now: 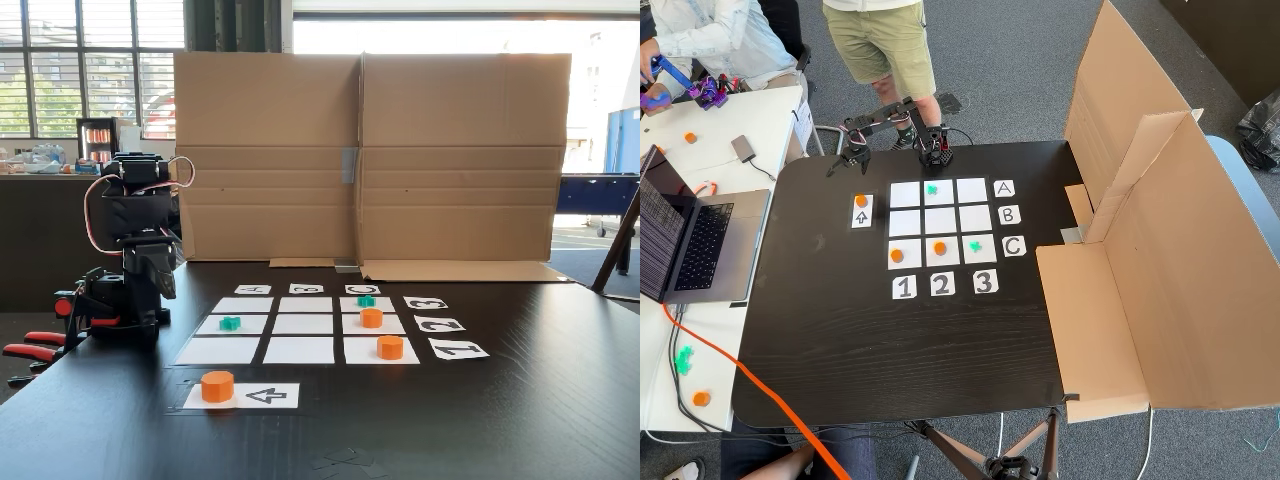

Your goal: Pick up the round, orange token and place it in the grid on square B2.

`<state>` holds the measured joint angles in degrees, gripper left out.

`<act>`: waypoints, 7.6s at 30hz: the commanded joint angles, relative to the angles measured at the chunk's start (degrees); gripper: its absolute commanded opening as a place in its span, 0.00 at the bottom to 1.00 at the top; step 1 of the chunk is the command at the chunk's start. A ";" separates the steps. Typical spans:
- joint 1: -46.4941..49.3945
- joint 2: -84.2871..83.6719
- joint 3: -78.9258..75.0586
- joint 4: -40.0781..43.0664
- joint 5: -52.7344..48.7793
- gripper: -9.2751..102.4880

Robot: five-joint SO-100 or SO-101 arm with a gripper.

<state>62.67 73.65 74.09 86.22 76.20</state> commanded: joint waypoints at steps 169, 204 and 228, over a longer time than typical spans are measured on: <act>-67.50 -8.26 4.92 -1.93 9.93 0.08; -47.64 46.41 36.30 -20.65 10.02 0.41; 29.09 101.34 81.21 -42.98 6.42 0.08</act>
<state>89.12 171.56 149.94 44.30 83.58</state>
